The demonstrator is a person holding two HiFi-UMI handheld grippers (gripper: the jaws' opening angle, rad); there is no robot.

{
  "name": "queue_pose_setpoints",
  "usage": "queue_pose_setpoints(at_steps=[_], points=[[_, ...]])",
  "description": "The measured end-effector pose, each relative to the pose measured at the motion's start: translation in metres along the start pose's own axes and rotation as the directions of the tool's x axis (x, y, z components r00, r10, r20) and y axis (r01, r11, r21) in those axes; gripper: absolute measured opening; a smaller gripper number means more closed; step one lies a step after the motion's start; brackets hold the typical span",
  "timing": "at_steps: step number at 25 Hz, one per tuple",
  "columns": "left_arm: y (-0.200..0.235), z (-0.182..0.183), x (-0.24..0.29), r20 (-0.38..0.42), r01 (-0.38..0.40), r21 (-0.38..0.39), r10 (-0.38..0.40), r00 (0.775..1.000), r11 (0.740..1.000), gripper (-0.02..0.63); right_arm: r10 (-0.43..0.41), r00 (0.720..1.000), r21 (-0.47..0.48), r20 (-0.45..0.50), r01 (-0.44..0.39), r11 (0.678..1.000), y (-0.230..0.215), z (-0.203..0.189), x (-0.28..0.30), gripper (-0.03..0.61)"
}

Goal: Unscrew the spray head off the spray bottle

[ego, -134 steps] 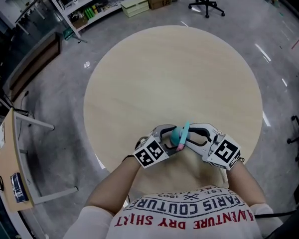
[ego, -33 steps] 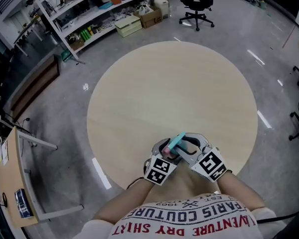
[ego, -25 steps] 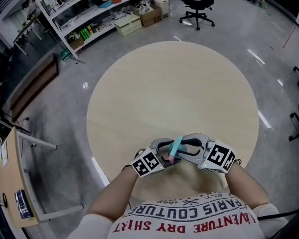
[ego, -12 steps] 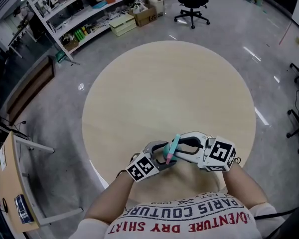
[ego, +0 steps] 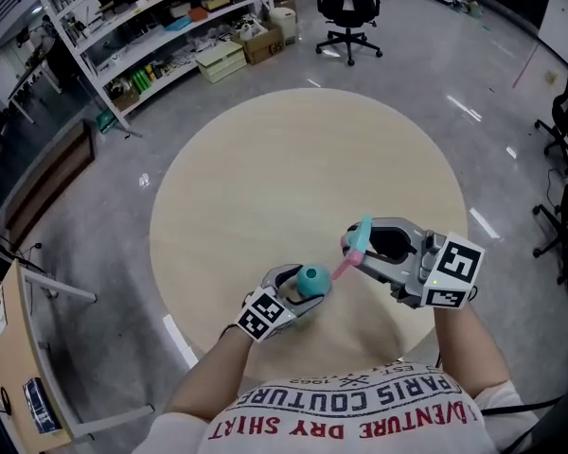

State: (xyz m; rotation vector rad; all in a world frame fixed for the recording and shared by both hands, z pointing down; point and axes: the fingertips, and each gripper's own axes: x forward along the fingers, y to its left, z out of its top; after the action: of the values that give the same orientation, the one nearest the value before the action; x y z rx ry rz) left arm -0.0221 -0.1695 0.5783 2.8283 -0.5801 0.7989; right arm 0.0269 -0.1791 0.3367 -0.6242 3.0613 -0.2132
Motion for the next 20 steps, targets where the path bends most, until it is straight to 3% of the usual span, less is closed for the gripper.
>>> queue_pose_setpoints(at_steps=[4, 8, 13, 17, 20], points=[[-0.005, -0.001, 0.000, -0.013, -0.007, 0.011, 0.008, 1.000, 1.000, 0.342, -0.086, 0.996, 0.037, -0.038, 0.087, 0.995, -0.008, -0.009, -0.025, 0.129], [-0.005, 0.002, -0.002, -0.003, -0.023, 0.003, 0.023, 1.000, 1.000, 0.342, -0.169, 0.965, 0.119, -0.201, 0.195, 0.974, -0.027, -0.063, -0.037, 0.129], [-0.005, 0.008, -0.001, -0.005, -0.029, -0.004, 0.029, 1.000, 1.000, 0.342, -0.250, 0.862, 0.137, -0.440, 0.340, 0.930, -0.060, -0.137, -0.048, 0.129], [-0.009, 0.007, -0.004, -0.006, -0.026, 0.005, 0.026, 1.000, 1.000, 0.342, -0.313, 0.784, 0.133, -0.536, 0.445, 0.886, -0.083, -0.173, -0.042, 0.129], [-0.010, 0.006, -0.004, 0.005, -0.030, -0.003, 0.030, 1.000, 1.000, 0.342, -0.336, 0.740, 0.136, -0.582, 0.496, 0.858, -0.101, -0.197, -0.032, 0.129]])
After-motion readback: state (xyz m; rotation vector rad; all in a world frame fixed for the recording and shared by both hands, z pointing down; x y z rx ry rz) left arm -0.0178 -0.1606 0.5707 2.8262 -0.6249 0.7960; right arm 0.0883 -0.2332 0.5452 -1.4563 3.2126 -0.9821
